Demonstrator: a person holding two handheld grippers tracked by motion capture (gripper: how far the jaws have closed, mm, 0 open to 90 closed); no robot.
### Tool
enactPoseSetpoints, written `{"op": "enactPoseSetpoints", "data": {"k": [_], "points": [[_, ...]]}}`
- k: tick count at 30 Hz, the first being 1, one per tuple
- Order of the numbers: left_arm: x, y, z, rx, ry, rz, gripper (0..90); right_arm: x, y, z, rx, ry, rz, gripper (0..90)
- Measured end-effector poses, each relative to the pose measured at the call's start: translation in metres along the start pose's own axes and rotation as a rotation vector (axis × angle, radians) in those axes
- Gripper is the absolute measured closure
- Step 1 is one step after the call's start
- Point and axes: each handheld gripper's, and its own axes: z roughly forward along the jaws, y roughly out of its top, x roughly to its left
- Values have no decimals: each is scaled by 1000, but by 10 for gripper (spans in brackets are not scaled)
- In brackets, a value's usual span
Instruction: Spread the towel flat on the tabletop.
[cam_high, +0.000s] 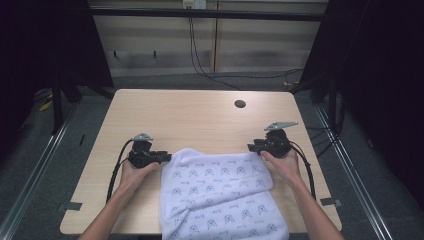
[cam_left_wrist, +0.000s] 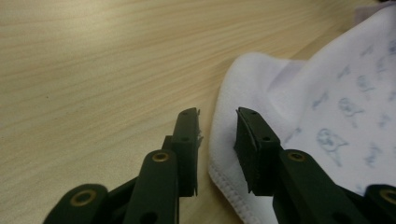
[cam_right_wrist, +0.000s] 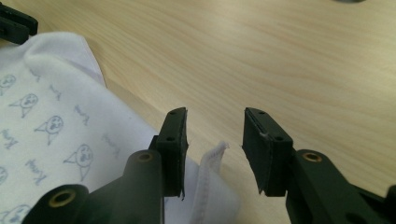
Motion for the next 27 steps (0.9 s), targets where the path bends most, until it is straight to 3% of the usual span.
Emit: {"op": "enactPoseSetpoints", "data": {"k": [4,9,13,14,17,19,21,24,27], "points": [[-9,-2,4,13,-1,33,650,0,-8,13,64,-23,-3,587],[-29,-1,12,37,-29,98,604,3,-23,9,92,-32,-14,639],[-41,1,20,50,-65,130,624,4,-28,4,68,-36,-13,767],[-44,1,22,57,-89,141,647,5,-28,3,64,-41,-13,800],[-53,2,26,62,-105,176,744,6,-27,-3,34,-22,-8,818],[-57,3,23,40,-83,201,826,6,-25,-9,-6,-13,2,843],[-57,5,15,-3,-94,184,869,6,-22,-16,-48,1,14,846],[-53,13,-3,-91,-101,142,883,4,-17,-29,-125,19,40,857],[-48,17,-20,-150,-101,127,888,3,-12,-42,-193,26,56,859]]}}
